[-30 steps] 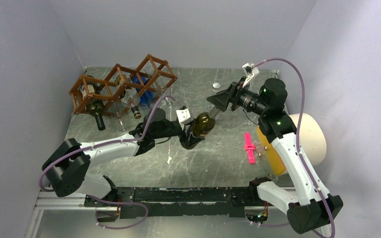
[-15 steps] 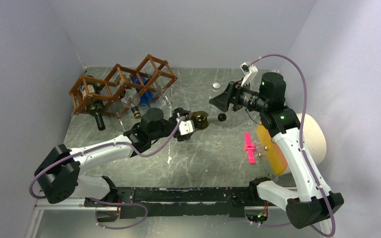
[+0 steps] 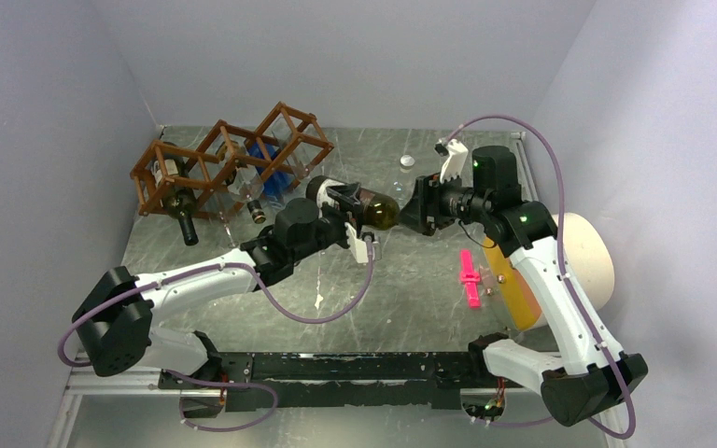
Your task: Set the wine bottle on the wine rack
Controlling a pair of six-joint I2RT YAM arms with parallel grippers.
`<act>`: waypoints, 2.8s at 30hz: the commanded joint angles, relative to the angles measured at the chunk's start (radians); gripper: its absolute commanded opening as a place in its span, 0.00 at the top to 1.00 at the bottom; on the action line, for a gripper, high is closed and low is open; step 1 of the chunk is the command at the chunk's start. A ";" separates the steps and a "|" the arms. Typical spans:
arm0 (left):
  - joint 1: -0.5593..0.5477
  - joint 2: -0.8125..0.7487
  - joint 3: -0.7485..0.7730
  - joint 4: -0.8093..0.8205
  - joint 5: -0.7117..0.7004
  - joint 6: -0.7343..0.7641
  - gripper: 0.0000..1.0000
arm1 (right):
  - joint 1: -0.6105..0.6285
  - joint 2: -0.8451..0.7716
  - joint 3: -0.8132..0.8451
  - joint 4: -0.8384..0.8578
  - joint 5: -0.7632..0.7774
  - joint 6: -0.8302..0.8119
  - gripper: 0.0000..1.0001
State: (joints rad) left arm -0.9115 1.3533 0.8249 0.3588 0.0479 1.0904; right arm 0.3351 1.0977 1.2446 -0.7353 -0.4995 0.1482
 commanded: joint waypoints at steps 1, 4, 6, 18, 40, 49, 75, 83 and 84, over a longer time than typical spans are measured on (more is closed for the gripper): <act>-0.004 -0.005 0.104 0.076 -0.045 0.142 0.93 | 0.042 0.009 -0.025 -0.059 0.025 -0.033 0.32; -0.005 0.001 0.126 0.051 -0.027 0.189 0.93 | 0.092 0.031 -0.022 -0.073 0.077 -0.040 0.33; -0.004 0.003 0.142 0.032 -0.015 0.220 0.93 | 0.125 0.048 -0.018 -0.068 0.105 -0.041 0.33; -0.004 -0.029 0.145 -0.009 -0.013 0.407 0.93 | 0.179 0.097 0.030 -0.064 0.131 -0.082 0.35; -0.003 -0.057 0.196 -0.041 -0.053 0.239 0.63 | 0.248 0.092 0.003 0.006 0.218 -0.062 1.00; -0.003 -0.087 0.114 0.103 -0.130 0.168 0.01 | 0.248 0.011 0.046 0.164 0.349 0.010 1.00; 0.340 -0.276 0.397 -0.483 -0.308 -1.067 0.01 | 0.283 0.185 0.149 0.563 0.407 0.215 1.00; 0.590 -0.293 0.453 -0.599 -0.240 -1.263 0.01 | 0.420 0.365 0.226 0.658 0.440 0.277 1.00; 0.602 -0.299 0.449 -0.601 -0.240 -1.268 0.01 | 0.437 0.393 0.236 0.681 0.450 0.283 1.00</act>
State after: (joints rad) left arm -0.3649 1.0668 1.2400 -0.1585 -0.2386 -0.0452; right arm 0.7094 1.4345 1.3922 -0.2867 -0.0807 0.3958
